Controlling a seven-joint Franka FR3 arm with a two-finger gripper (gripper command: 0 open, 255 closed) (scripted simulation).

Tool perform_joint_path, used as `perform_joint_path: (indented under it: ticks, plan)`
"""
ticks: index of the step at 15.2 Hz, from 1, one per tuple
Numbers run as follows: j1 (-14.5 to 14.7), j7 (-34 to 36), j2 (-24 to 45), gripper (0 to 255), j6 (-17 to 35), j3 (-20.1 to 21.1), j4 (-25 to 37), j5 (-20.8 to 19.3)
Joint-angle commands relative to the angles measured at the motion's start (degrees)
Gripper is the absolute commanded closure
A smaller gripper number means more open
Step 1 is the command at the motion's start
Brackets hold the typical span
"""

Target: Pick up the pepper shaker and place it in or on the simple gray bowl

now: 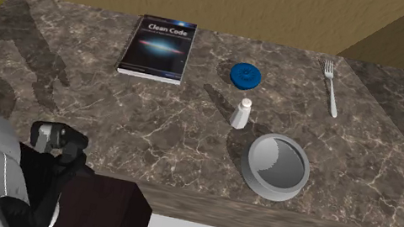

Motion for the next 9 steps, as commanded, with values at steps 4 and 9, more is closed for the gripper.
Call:
perform_joint_path:
  ticks: [4, 9]
  plan:
    - [0.9, 3.59, 3.32, 0, 3.06, 3.67, 0.14, 1.74]
    - [2.1, 9.54, 10.19, 0, 8.02, 9.61, 1.85, 3.74]
